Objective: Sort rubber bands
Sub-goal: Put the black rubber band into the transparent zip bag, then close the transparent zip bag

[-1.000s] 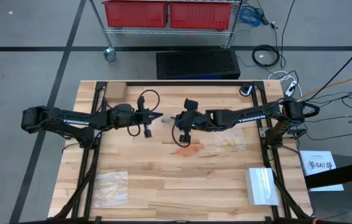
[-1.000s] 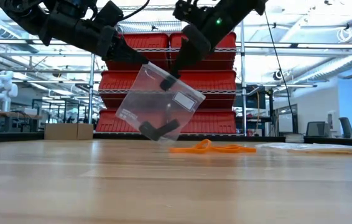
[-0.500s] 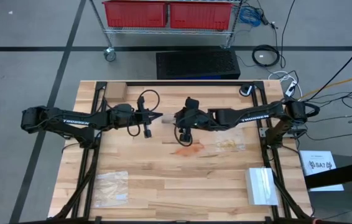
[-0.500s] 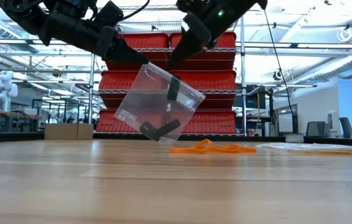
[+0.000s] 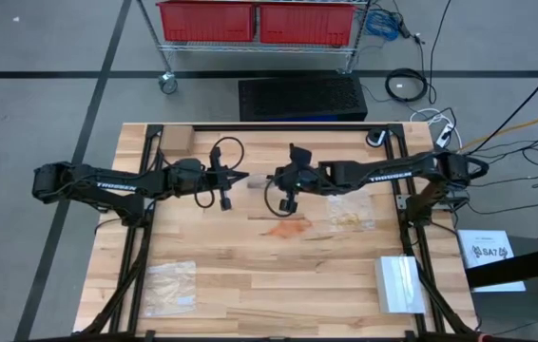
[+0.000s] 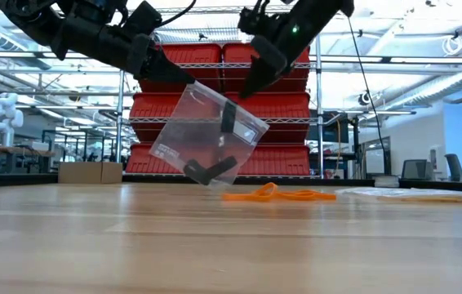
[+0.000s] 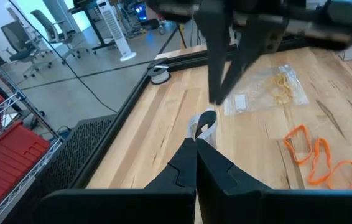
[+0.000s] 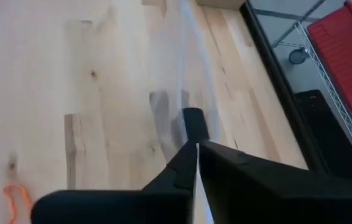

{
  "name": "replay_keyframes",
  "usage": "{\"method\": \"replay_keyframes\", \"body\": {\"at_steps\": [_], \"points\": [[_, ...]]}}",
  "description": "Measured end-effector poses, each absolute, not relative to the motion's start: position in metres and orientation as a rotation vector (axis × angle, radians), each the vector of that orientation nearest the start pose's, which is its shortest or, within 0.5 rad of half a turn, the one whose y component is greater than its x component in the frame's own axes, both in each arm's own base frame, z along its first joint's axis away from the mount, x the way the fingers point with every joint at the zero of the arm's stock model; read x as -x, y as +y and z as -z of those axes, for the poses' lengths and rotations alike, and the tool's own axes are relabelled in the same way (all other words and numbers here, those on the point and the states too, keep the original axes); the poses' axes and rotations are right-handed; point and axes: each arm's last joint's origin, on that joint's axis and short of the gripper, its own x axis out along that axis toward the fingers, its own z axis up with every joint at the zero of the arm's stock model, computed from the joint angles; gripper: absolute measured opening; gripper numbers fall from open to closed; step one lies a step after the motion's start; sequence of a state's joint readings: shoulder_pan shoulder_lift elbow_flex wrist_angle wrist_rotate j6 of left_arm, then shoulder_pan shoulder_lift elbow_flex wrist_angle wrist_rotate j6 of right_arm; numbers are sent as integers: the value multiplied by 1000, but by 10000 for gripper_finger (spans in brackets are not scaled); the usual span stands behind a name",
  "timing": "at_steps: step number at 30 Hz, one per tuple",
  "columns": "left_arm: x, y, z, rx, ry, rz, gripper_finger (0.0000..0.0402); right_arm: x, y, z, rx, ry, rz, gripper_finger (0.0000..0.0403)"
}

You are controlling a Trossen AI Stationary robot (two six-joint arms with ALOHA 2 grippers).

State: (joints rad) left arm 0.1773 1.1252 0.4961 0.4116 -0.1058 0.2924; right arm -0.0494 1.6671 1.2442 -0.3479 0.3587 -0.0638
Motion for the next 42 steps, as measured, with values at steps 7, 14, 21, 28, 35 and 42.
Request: {"method": "replay_keyframes", "body": {"at_steps": [7, 14, 21, 28, 35, 42], "points": [[-230, 44, -225, -281, 259, -248, 0, -375, -37, -240, 165, 741, 341, 2], [-229, 44, -224, -281, 272, -246, 0, -369, -38, -263, 184, 658, 339, 9], [-227, 46, -219, -289, 340, -304, 0, -348, -36, -272, 97, 750, 367, 4], [-230, 40, -226, -327, 454, -408, 0, -332, -30, -222, -4, 844, 397, 1], [-234, 30, -226, -342, 473, -407, 0, -319, -16, -187, -132, 842, 373, 0], [-251, 25, -197, -262, 561, -394, 0, -318, -9, -184, -182, 824, 377, 0]]}}
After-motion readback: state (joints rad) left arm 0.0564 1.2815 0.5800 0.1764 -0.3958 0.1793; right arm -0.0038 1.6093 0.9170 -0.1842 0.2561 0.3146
